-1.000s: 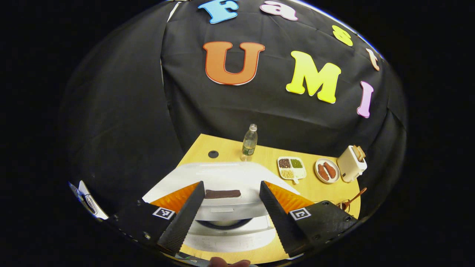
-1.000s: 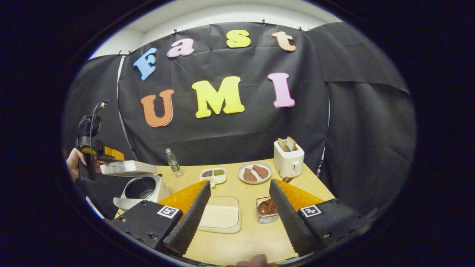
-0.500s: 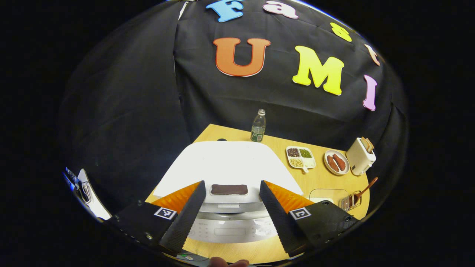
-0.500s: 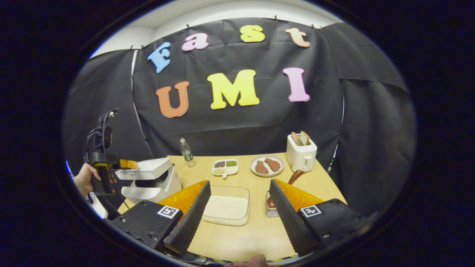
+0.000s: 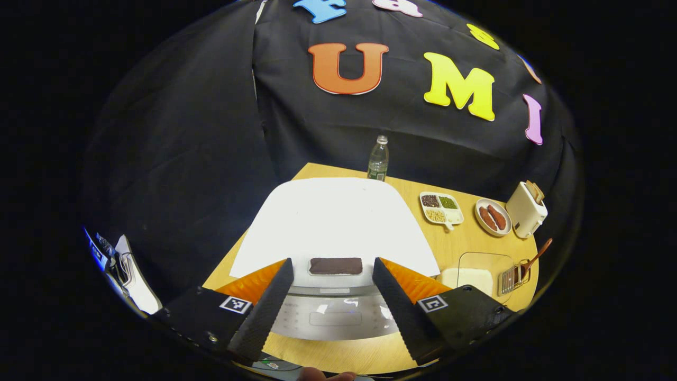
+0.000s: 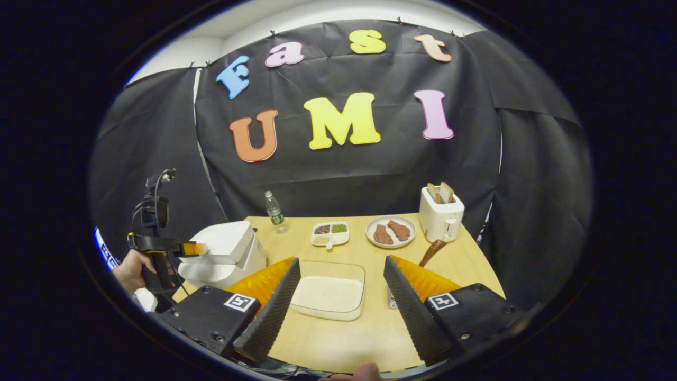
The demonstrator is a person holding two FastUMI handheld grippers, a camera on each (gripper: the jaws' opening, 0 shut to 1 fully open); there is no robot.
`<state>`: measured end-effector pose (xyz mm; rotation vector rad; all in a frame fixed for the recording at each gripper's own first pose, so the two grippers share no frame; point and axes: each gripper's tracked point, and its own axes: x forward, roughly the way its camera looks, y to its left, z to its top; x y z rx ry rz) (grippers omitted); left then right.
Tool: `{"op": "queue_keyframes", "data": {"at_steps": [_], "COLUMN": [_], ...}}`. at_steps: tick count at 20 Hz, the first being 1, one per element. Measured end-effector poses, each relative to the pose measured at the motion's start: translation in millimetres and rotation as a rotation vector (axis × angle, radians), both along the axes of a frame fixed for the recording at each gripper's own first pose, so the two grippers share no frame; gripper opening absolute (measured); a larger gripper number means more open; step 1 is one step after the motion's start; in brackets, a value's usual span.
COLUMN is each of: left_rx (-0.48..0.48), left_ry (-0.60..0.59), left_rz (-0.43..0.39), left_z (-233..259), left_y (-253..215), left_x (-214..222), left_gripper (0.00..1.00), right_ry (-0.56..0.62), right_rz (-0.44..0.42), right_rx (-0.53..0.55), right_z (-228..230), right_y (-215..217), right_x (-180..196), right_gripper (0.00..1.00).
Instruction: Close the left gripper, press the button to open the rice cooker; take a wooden spoon from the chopstick holder with the right hand, scoop a spoonful of rice and pour it into the rice cooker, then put the wooden spoon back into the chopstick holder.
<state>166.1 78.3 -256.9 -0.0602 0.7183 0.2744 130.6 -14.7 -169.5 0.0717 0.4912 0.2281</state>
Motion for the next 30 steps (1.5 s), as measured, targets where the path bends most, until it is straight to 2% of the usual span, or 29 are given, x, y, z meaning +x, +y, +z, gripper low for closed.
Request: {"op": "queue_keyframes", "data": {"at_steps": [4, 9, 13, 20, 22, 25, 30], "left_rx": [-0.017, -0.042, -0.026, 0.017, 0.018, 0.018, -0.038], "left_ry": [0.036, -0.003, 0.006, -0.122, -0.128, -0.118, -0.214], "left_rz": [0.016, 0.036, 0.015, 0.008, 0.018, 0.048, 0.095], "left_z": [-14, -19, -22, -16, -16, -13, 14], "left_y": [0, 9, 13, 14, 15, 17, 16], "left_x": [-5, -4, -7, -4, -3, -8, -19], "left_gripper": [0.99, 0.99, 1.00, 1.00, 0.99, 0.99, 0.95], "right_ry": [0.000, 0.036, 0.074, 0.063, 0.046, 0.030, -0.003], "right_rz": [0.022, 0.037, 0.047, 0.120, 0.127, 0.127, 0.088], "right_rx": [-0.005, 0.024, 0.061, 0.058, 0.057, 0.045, 0.024], "right_z": [-1, -15, -27, -21, -15, -11, -5], "right_y": [6, 11, 19, 37, 35, 28, 14], "right_x": [6, 10, 13, 19, 23, 26, 34], "right_gripper": [1.00, 1.00, 1.00, 0.99, 0.99, 1.00, 0.99]}}
